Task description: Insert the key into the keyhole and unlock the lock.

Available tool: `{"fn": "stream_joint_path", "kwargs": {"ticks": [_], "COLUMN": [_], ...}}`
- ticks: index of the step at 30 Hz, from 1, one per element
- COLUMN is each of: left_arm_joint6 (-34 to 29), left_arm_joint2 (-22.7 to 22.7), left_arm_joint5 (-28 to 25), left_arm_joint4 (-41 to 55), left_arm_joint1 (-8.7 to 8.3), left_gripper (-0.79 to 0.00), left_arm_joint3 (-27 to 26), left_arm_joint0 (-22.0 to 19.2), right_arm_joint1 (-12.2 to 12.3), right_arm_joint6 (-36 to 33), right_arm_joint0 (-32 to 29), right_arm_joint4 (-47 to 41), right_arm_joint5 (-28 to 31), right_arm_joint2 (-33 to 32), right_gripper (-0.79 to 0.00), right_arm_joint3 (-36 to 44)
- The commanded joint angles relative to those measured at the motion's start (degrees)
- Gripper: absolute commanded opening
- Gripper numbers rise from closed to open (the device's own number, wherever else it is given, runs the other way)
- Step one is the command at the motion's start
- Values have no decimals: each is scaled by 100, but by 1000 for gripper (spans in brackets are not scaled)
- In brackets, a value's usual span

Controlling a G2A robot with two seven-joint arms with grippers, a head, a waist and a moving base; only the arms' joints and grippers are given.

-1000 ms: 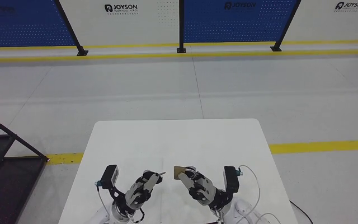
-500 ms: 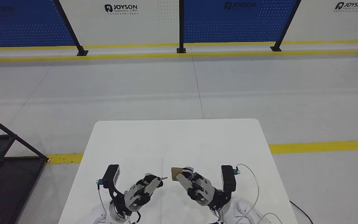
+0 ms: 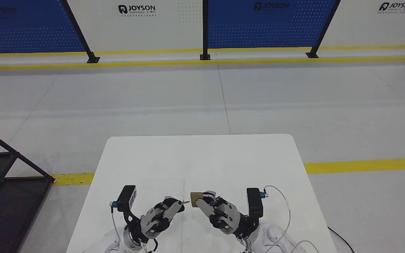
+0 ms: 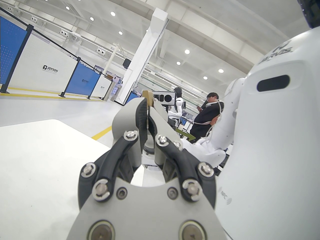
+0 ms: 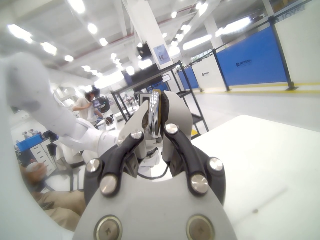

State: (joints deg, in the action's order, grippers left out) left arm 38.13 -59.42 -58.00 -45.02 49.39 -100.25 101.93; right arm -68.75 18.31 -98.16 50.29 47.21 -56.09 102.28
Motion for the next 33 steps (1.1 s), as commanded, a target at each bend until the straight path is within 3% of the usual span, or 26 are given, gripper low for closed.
{"fn": "stream_joint_path", "kwargs": {"ticks": [1,33], "left_arm_joint6": [21,252], "left_arm_joint2": [25,165], "left_arm_joint5": [0,0], "left_arm_joint4": [-21,-170], "left_arm_joint1": [-20,-143], "left_gripper": [-785,-785], "left_arm_joint3": [14,116], "left_arm_joint0": [-17,-104], "right_arm_joint1": [1,31], "right_arm_joint6": [-24,-170], "right_arm_joint0": [5,49], "right_arm_joint4": [3,27], "right_arm_joint5": [-4,-43], "right_arm_joint2": [15,127], "right_gripper": [-785,-785], "right_arm_joint3": [-3,5]}}
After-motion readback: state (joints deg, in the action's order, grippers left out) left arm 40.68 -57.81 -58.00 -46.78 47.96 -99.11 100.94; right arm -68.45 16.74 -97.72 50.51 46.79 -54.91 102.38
